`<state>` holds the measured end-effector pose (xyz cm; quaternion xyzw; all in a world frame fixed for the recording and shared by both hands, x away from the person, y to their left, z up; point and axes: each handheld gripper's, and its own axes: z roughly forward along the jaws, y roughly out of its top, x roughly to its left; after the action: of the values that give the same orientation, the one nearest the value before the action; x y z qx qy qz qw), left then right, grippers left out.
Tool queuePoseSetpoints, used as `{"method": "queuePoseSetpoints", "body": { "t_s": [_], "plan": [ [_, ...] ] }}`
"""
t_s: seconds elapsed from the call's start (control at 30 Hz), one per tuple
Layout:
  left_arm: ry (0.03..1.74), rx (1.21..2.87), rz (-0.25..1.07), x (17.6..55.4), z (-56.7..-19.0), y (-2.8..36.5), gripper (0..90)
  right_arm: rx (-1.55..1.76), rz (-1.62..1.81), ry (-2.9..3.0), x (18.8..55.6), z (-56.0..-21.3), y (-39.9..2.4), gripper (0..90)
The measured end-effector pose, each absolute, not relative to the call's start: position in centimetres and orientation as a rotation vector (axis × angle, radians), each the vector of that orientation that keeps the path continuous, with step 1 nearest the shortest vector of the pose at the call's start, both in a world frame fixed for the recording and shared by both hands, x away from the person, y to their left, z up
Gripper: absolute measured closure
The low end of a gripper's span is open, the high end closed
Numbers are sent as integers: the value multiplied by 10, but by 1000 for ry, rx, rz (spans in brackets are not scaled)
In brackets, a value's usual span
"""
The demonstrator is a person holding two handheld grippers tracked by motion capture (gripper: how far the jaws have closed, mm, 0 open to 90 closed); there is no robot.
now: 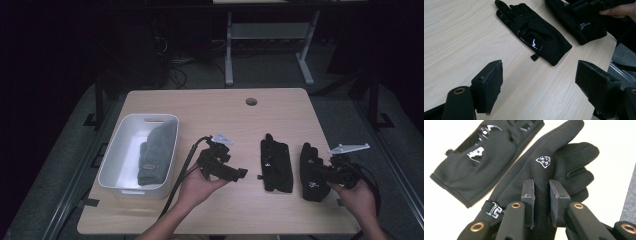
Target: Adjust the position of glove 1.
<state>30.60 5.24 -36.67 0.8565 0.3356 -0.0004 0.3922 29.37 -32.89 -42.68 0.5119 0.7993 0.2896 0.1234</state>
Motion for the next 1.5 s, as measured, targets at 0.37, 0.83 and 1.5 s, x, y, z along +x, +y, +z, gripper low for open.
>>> {"method": "queuePoseSetpoints", "body": {
  "t_s": [0.37,0.83,1.5],
  "plan": [
    [839,2179,8,306,-363,55,219,1418,915,2342,301,-393,-302,755],
    [840,2170,0,306,-362,58,219,1317,925,2417,338,-394,-251,751],
    [852,2201,-55,309,-384,39,219,1354,947,2441,347,-429,-249,507]
  ]
}}
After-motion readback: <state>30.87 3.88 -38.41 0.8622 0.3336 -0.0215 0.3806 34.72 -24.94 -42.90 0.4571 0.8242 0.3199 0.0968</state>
